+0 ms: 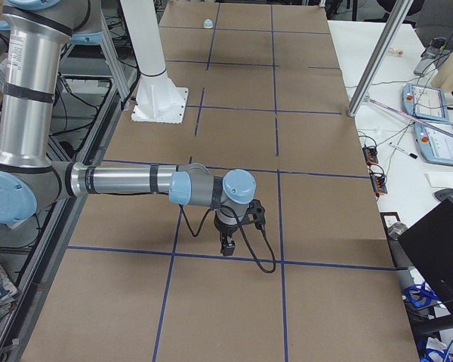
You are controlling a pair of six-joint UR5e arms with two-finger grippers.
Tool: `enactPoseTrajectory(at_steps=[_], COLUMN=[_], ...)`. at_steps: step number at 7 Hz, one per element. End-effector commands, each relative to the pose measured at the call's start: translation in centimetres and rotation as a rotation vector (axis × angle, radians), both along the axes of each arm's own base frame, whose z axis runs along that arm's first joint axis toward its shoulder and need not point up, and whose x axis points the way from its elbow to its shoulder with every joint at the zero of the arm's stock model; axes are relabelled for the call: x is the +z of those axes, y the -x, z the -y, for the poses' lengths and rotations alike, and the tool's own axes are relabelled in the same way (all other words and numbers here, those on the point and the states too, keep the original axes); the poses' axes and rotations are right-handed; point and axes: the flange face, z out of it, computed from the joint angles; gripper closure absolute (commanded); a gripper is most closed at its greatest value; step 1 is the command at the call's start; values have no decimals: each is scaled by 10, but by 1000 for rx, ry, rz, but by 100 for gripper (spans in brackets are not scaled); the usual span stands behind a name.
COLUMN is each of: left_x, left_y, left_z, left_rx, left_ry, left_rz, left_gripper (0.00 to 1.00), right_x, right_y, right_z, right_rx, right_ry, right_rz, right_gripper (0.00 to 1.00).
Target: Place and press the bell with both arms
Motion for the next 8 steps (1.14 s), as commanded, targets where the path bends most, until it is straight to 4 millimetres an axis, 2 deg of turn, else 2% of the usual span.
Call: enactPoseTrajectory(at_steps=[1,2,3,4,5,7,8], left_x=[-30,-54,-54,-56,-52,-17,18], left_y=[-1,-3,-3,-8,-40,-125,-125], left_z=[13,31,33,33,23,-23,-63], left_rx=[-2,-3,-41,-86,-20,104,141], left_ry=[-77,-150,-118,-78,-123,0,-24], left_rz=[-8,-18,-19,-16,-19,-5,51], left_gripper=[0,0,0,0,0,0,0], right_x=[-9,-13,-14,-11,-10,-7,-7], right_y=[0,-14,-36,-36,-36,-36,-36], right_z=[6,7,5,-2,-5,-10,-10], right_rx=[9,88,176,178,180,177,175], right_ry=[-95,-63,-33,-24,-16,-11,-13], right_rz=[8,3,-1,-1,3,6,6], right_gripper=[0,0,0,0,0,0,0])
